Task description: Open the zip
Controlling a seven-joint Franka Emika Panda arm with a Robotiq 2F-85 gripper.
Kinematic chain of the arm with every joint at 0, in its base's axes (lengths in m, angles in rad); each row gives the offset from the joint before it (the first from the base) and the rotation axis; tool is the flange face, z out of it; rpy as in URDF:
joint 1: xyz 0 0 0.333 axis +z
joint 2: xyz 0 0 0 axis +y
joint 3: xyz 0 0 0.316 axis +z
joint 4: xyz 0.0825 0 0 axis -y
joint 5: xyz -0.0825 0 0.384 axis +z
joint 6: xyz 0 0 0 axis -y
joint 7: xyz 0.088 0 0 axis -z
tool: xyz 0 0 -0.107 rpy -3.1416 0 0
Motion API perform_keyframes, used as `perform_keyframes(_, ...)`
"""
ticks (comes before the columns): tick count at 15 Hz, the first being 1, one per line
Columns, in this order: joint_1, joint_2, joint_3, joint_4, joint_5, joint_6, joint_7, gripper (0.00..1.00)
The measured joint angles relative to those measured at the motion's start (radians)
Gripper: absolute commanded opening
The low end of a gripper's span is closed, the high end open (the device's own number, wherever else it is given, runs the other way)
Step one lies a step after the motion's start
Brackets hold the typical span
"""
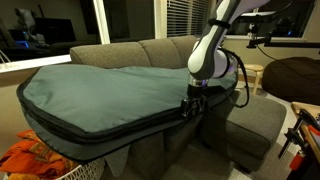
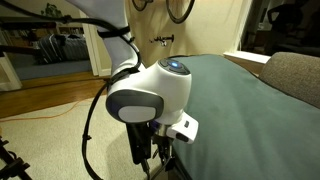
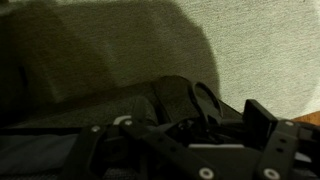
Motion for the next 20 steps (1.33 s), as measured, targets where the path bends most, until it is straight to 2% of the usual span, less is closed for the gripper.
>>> perform_keyframes(5, -0.06, 0.022, 0.034, -0.024, 0.0, 0.066, -0.016, 1.0)
perform_keyframes(6, -0.07, 0.022, 0.042, -0.03, 0.0, 0.075, -0.018, 0.81)
perform_keyframes(14, -0.095, 0.022, 0.061, -0.059, -0.015, 0.106, -0.02, 0.26)
perform_keyframes(15, -0.095, 0.022, 0.061, -0.059, -0.017, 0.106, -0.02, 0.7)
perform_keyframes(16, -0.095, 0.022, 0.061, -0.059, -0.019, 0.106, -0.02, 0.66)
perform_keyframes(17, -0.095, 0.022, 0.061, -0.06, -0.021, 0.106, -0.02, 0.68)
perform_keyframes(20, -0.095, 0.022, 0.059, -0.06, -0.028, 0.106, -0.02, 0.86)
